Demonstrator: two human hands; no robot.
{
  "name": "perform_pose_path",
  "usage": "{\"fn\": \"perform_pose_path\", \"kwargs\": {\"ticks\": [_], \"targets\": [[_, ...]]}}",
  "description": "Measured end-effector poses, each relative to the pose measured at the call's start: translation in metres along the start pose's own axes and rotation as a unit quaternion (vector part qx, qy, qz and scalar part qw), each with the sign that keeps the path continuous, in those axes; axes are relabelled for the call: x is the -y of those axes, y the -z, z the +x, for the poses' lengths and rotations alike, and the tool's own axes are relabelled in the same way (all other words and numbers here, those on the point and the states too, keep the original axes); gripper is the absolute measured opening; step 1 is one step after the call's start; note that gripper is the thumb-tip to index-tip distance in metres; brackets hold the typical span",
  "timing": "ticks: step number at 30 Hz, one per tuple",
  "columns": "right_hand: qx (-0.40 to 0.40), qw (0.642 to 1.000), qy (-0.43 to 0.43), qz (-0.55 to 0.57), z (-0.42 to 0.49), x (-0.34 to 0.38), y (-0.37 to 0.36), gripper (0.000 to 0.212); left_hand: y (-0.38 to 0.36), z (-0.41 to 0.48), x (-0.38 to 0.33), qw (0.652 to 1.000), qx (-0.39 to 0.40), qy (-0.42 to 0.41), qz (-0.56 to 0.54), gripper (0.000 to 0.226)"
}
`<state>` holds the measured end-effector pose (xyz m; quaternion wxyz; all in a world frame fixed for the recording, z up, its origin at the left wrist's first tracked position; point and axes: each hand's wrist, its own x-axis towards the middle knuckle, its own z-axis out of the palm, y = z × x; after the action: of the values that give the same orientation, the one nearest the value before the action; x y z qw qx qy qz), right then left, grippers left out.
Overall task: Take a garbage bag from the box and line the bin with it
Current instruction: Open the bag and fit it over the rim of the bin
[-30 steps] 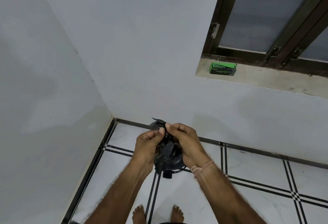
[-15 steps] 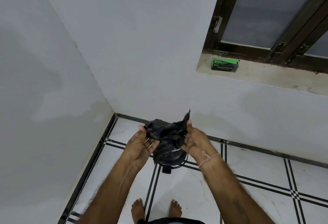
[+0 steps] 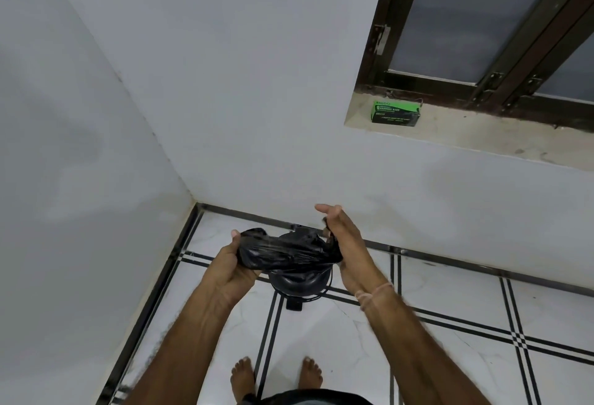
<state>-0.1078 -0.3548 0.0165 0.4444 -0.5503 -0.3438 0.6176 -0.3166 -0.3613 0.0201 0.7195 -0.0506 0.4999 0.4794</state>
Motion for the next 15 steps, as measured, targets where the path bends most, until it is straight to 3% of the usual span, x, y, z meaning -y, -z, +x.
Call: {"fn": "perform_pose_path", "kwargs": {"ticks": [3,6,8,11,15], "targets": [[0.106,0.984,0.060,-0.133,0.000,-0.002,0.001,0.042,-0.005,-0.001,-0.003,0.999,0.022,-0.007,0.025,0.044],[0.076,0.957,0.065,-0.271,0.003,-0.009,-0.008,0.041,-0.007,-0.002,-0.005,0.998,0.039,-0.020,0.052,0.047],[0.050,0.977,0.045,-0.204,0.001,-0.009,-0.011,0.037,-0.005,-0.002,-0.004,0.996,0.051,-0.026,0.070,0.047],[0.014,0.998,-0.059,0.000,0.001,0.006,-0.010,0.045,0.004,-0.005,-0.002,0.994,0.043,-0.024,0.097,0.039],[-0.044,0.959,-0.203,0.194,0.007,0.021,-0.009,0.041,0.025,-0.005,0.001,0.993,0.034,-0.013,0.113,0.036]]}}
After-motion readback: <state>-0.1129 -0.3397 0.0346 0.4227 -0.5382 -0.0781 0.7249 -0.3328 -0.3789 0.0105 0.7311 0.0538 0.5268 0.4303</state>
